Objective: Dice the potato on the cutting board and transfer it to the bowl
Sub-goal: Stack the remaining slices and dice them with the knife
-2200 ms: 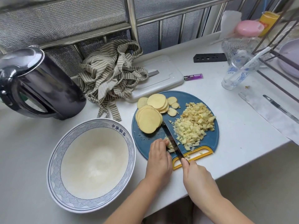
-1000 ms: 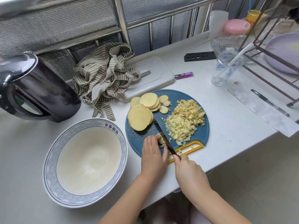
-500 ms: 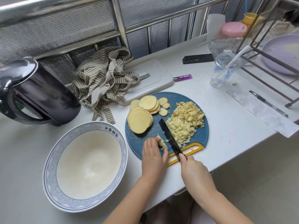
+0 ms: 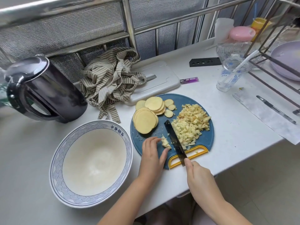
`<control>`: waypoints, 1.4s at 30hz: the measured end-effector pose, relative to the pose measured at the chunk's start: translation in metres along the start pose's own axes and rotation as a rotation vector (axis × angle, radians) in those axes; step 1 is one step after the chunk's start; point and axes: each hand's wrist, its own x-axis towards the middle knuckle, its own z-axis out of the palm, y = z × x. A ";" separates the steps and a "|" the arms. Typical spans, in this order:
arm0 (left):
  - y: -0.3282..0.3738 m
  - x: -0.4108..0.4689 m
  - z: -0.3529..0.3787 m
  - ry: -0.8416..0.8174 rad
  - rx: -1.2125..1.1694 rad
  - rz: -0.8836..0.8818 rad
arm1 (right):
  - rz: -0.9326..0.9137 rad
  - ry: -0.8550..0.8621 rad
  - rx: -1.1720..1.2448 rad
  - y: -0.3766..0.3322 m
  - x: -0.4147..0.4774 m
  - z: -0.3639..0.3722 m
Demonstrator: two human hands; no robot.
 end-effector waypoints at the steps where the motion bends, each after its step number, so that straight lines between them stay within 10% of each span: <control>1: 0.000 0.000 0.000 0.013 0.001 -0.020 | -0.012 -0.003 -0.013 -0.002 0.000 -0.001; 26: 0.009 0.018 0.019 -0.006 0.223 -0.254 | -0.014 -0.050 -0.385 -0.013 0.004 0.018; 42: 0.015 0.016 0.009 -0.045 0.183 -0.248 | 0.077 -0.001 -0.103 0.008 0.033 0.001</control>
